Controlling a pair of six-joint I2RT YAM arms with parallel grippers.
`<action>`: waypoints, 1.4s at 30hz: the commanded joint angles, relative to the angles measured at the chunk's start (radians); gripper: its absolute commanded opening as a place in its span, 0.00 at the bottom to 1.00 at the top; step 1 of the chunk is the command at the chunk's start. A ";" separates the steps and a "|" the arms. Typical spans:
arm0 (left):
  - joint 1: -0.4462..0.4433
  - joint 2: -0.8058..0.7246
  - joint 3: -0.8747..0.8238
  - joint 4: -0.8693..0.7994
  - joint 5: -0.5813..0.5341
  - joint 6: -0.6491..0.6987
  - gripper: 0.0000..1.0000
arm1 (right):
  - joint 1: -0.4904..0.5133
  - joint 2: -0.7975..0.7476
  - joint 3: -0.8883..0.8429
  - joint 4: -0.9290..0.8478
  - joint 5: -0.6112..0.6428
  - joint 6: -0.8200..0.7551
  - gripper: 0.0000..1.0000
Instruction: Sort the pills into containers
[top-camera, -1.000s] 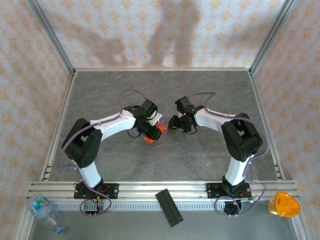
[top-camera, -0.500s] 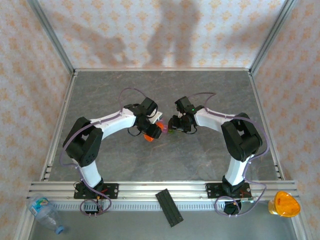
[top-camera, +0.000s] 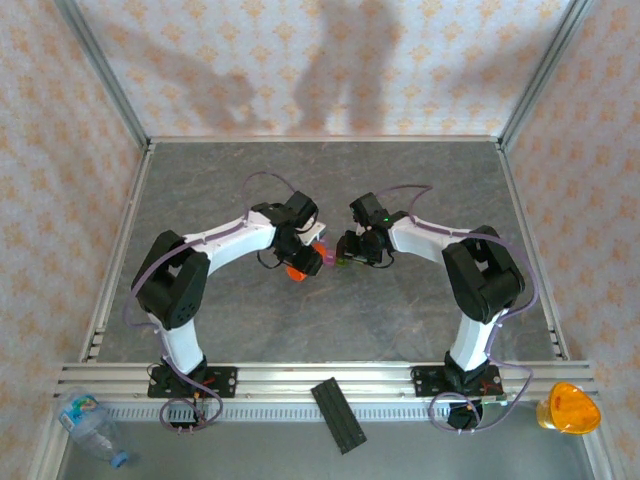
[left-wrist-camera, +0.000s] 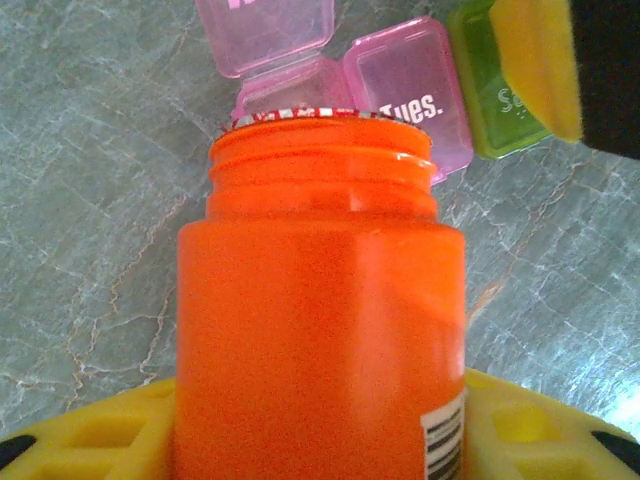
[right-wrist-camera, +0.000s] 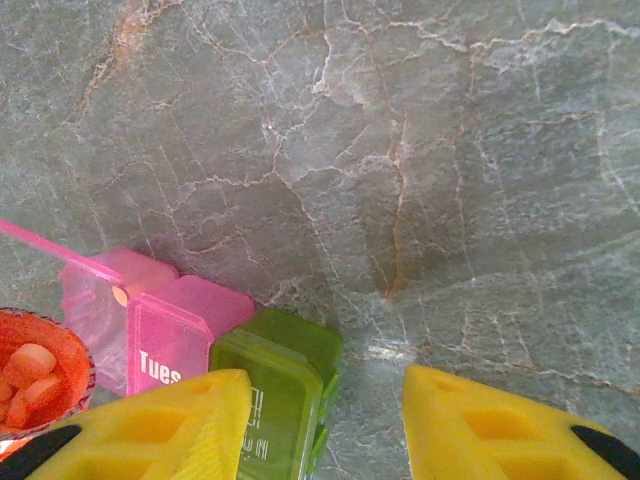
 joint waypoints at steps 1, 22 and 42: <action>0.012 0.018 0.037 -0.049 -0.016 0.024 0.00 | 0.010 0.049 -0.020 -0.053 0.050 -0.005 0.44; 0.012 0.063 0.140 -0.179 -0.064 0.052 0.00 | 0.011 0.047 -0.017 -0.056 0.052 -0.008 0.44; 0.005 0.069 0.131 -0.149 -0.008 0.061 0.00 | 0.010 0.058 -0.011 -0.061 0.054 -0.006 0.44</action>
